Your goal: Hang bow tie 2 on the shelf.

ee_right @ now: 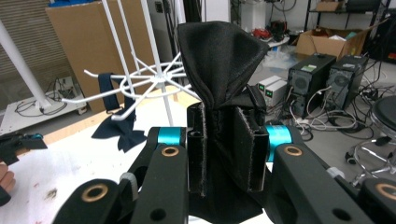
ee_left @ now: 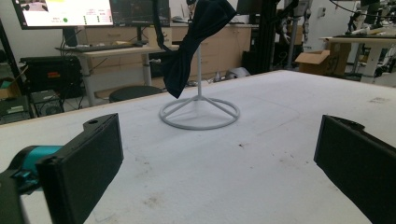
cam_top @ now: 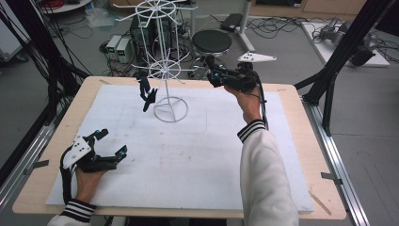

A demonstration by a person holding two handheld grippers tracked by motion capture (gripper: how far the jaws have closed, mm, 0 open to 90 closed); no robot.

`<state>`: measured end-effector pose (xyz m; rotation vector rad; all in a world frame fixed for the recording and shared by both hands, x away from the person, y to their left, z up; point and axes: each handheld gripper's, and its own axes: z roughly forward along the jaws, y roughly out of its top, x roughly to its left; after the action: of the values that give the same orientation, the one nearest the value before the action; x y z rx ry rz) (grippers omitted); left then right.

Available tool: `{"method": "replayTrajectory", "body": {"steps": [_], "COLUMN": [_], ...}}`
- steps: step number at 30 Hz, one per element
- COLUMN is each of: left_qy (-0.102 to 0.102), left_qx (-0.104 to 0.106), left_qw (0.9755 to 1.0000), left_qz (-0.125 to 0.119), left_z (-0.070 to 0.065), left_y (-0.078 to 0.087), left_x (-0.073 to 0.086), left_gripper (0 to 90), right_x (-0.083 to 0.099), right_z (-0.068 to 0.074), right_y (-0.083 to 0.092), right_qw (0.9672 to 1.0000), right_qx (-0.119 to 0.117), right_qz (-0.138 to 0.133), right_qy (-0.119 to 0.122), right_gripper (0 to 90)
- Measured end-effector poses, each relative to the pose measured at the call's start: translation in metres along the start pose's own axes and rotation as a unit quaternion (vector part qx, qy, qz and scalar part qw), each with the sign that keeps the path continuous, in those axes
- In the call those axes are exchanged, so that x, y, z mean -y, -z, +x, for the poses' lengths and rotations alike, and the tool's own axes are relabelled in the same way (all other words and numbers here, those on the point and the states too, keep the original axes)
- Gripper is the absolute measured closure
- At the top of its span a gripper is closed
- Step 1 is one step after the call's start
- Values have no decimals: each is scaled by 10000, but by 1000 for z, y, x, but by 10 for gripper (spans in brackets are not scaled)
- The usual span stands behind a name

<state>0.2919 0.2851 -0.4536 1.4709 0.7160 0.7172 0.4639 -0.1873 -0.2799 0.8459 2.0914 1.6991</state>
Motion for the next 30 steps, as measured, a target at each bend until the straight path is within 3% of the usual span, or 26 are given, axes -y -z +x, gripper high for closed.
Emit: {"method": "replayTrajectory", "body": {"steps": [27, 30], "left_qy": [-14, 1], "left_qx": [1, -1], "left_qw": [10000, 10000], "left_qz": [-3, -15], "left_z": [0, 0], "left_y": [0, 0], "left_x": [0, 0], "left_gripper": [18, 17], "right_x": [-25, -29], "right_z": [11, 15], "right_y": [-32, -35], "right_qw": [10000, 9999], "right_qx": [-57, -81], "right_qz": [-6, -109], "right_qy": [28, 40], "right_gripper": [765, 764]}}
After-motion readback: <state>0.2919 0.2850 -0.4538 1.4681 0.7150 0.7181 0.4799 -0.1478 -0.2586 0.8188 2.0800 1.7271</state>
